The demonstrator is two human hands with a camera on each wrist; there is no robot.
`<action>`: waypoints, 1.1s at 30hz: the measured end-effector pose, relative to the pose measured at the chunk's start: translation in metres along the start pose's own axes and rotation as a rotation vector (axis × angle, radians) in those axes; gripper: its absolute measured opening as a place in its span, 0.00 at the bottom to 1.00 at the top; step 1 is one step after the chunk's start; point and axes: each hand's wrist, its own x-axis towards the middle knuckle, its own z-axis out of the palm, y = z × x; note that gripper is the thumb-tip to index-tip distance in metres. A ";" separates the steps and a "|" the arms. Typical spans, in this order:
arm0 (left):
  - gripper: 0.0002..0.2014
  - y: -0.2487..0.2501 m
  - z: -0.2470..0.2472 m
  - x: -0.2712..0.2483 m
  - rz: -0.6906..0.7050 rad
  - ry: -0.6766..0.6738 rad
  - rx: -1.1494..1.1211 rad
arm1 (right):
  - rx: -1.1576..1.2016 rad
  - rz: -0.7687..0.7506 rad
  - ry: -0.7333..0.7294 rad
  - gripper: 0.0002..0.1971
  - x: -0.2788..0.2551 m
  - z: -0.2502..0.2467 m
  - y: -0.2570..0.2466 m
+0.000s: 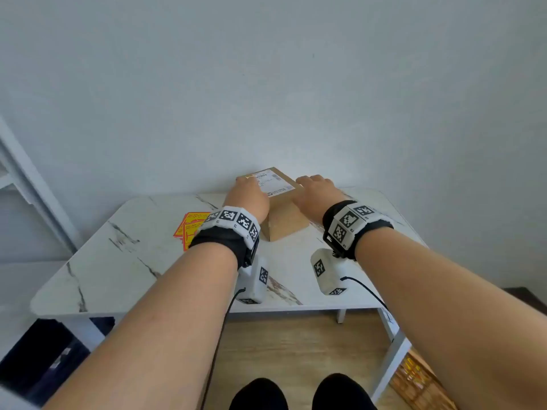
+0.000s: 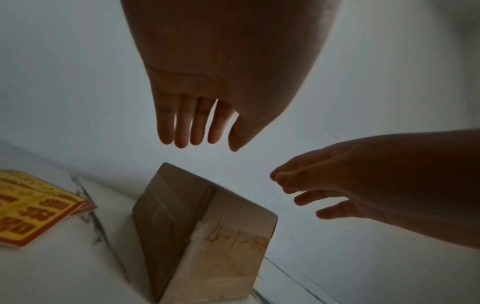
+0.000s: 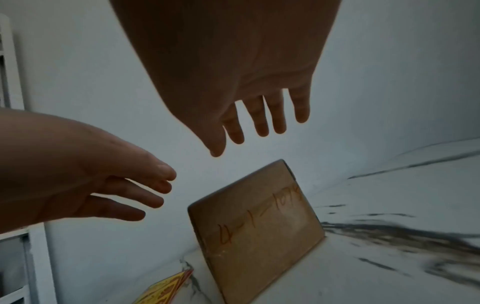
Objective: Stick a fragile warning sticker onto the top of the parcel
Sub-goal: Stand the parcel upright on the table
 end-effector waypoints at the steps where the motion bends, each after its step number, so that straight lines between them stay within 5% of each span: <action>1: 0.19 0.000 0.003 0.002 -0.034 -0.033 0.008 | -0.002 0.011 -0.013 0.21 0.004 0.004 0.000; 13: 0.21 -0.012 0.040 0.009 -0.143 -0.206 -0.109 | 0.130 0.104 -0.028 0.20 0.015 0.031 0.004; 19: 0.19 -0.012 0.040 -0.008 -0.105 -0.187 -0.267 | 0.246 0.198 0.105 0.22 -0.009 0.027 0.013; 29: 0.21 -0.008 0.048 -0.045 -0.122 -0.080 -0.299 | 0.357 0.262 0.024 0.25 -0.048 0.036 0.027; 33: 0.20 -0.004 0.052 -0.052 -0.138 -0.187 -0.265 | 0.310 0.284 0.031 0.23 -0.057 0.043 0.031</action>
